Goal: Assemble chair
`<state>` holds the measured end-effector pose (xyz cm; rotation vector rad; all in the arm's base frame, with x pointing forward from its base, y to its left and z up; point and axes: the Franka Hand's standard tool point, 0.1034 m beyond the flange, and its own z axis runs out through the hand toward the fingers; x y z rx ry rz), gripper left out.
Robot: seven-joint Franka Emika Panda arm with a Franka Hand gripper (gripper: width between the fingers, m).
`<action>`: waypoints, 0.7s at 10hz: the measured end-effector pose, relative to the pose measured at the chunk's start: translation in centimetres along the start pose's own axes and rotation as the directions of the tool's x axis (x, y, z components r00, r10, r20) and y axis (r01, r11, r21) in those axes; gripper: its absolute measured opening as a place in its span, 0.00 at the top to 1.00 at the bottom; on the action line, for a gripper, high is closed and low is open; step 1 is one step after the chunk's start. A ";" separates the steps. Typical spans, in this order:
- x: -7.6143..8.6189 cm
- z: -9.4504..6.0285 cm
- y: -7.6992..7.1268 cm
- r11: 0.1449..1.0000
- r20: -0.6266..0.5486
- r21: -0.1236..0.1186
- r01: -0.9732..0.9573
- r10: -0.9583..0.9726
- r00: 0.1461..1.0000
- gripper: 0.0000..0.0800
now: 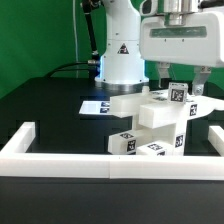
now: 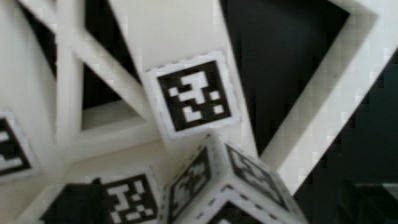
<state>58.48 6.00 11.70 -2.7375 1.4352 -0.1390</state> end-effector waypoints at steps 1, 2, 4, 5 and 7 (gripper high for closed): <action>0.1 0.0 0.1 0.994 0.000 0.000 0.110 -0.110 0.994 0.19; 0.1 0.0 0.1 0.983 0.000 0.000 0.185 -0.185 0.983 0.19; 0.2 0.0 0.1 0.938 -0.003 -0.005 0.348 -0.348 0.938 0.19; 0.3 0.0 0.2 0.910 -0.003 -0.008 0.415 -0.416 0.910 0.19; 0.6 0.0 0.3 0.849 -0.003 -0.011 0.528 -0.528 0.849 0.19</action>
Offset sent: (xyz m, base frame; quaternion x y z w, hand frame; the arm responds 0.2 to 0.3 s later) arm 0.0031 0.0054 0.0017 0.0021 -0.0049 -0.2415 0.9704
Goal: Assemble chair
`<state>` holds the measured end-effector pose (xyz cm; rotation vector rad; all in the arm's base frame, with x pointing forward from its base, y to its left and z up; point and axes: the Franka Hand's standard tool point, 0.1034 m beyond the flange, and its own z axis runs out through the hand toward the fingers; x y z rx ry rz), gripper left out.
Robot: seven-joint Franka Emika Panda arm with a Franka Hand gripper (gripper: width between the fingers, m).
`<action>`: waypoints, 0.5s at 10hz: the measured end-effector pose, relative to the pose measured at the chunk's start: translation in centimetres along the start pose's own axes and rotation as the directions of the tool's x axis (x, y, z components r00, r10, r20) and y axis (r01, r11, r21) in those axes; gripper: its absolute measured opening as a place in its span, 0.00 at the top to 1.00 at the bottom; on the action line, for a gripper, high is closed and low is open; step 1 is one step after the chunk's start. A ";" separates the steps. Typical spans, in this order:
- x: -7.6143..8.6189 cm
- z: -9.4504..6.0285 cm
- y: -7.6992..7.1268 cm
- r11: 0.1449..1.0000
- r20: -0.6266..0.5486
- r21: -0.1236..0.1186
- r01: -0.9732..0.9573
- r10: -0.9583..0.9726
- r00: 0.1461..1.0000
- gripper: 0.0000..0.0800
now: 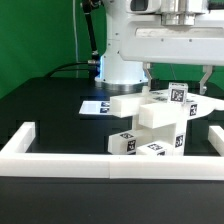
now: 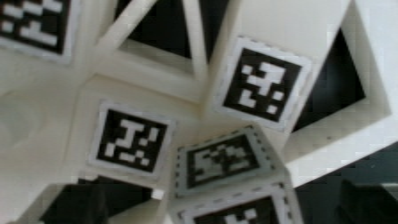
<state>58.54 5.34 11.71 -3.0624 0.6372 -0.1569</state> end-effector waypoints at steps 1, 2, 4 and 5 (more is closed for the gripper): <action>0.0 0.0 0.0 0.998 -0.001 -0.004 0.066 -0.066 0.998 0.19; 0.0 0.0 0.1 0.993 -0.001 -0.010 0.114 -0.114 0.993 0.19; 0.0 0.0 0.1 0.991 -0.001 -0.010 0.132 -0.132 0.991 0.35; 0.0 0.0 0.1 0.991 -0.001 -0.010 0.130 -0.130 0.992 0.53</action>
Offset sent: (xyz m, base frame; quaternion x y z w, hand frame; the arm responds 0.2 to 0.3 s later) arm 0.0000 0.0000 0.0000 0.0000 0.0000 -0.0650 0.9979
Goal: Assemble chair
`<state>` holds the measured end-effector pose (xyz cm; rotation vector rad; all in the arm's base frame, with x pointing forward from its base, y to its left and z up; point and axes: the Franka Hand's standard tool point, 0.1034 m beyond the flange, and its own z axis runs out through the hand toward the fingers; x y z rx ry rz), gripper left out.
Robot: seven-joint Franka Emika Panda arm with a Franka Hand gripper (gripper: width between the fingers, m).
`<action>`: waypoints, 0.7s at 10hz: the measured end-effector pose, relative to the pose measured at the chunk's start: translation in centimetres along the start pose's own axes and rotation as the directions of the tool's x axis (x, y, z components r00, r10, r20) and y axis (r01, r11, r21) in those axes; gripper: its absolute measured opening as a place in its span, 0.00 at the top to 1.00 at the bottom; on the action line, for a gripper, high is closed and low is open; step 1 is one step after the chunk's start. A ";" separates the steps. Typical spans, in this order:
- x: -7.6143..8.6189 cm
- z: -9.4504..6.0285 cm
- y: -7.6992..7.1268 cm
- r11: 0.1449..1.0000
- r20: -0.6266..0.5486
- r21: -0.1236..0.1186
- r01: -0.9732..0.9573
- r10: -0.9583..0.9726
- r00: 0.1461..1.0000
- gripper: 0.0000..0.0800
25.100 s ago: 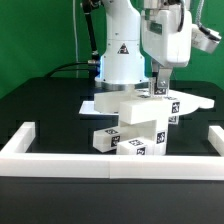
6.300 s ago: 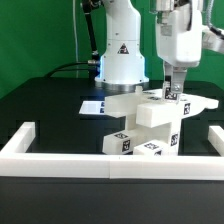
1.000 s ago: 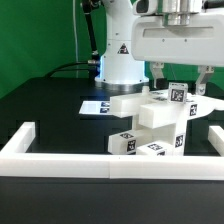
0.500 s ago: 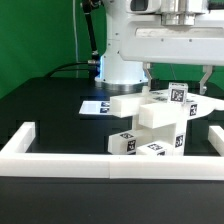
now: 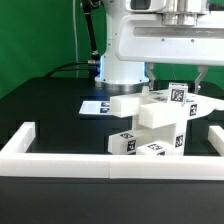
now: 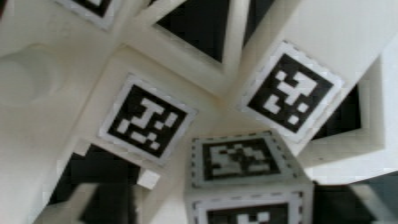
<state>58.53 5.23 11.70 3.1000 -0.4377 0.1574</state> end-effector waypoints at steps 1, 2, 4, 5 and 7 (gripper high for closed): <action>0.0 0.0 0.0 1.000 0.000 0.000 -0.006 0.006 1.000 0.53; 0.0 0.0 0.0 1.000 0.000 0.000 -0.028 0.028 1.000 0.64; 0.0 0.0 0.0 1.000 0.000 0.000 -0.029 0.029 1.000 0.64; 0.0 0.0 0.0 0.994 0.001 0.003 -0.111 0.111 0.994 0.64; 0.0 0.0 -0.1 0.958 0.001 0.003 -0.285 0.285 0.958 0.64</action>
Offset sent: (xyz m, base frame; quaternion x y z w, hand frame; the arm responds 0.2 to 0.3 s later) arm 0.0000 0.0000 0.0000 0.0000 0.0000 0.0000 1.0000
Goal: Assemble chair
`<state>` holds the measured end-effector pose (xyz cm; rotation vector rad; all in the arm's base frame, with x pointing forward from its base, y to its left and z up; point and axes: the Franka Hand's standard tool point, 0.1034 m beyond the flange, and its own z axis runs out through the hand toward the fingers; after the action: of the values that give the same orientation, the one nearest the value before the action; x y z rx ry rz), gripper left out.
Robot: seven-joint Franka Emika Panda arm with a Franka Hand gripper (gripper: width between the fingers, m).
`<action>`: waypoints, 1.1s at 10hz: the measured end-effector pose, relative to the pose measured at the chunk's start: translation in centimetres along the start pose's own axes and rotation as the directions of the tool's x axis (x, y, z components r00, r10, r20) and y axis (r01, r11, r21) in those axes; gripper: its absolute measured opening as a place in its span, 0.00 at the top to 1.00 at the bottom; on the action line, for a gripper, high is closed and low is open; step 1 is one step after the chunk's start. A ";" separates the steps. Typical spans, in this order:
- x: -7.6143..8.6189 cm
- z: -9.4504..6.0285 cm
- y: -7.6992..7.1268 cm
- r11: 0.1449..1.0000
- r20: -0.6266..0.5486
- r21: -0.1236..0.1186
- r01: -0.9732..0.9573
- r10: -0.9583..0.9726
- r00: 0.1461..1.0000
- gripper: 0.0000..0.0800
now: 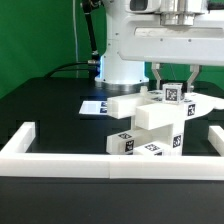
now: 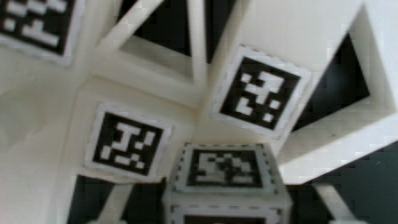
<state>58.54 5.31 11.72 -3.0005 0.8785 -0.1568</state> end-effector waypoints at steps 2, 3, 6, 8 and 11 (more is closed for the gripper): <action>0.0 0.0 0.0 0.993 0.000 0.000 -0.118 0.118 0.993 0.64; 0.0 0.0 0.0 0.976 0.000 0.000 -0.217 0.217 0.976 0.64; 0.0 0.0 0.0 0.899 0.000 0.002 -0.438 0.438 0.899 0.64; 0.0 -0.1 -0.1 0.827 0.001 0.002 -0.562 0.562 0.827 0.64; 0.1 -0.1 -0.1 0.872 -0.002 0.002 -0.490 0.490 0.872 0.43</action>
Offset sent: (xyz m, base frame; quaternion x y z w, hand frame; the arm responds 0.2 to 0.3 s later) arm 0.0000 0.0000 0.0000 0.0000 0.0000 0.1938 0.9810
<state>58.64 5.30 11.79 -2.6585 1.5967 -0.1496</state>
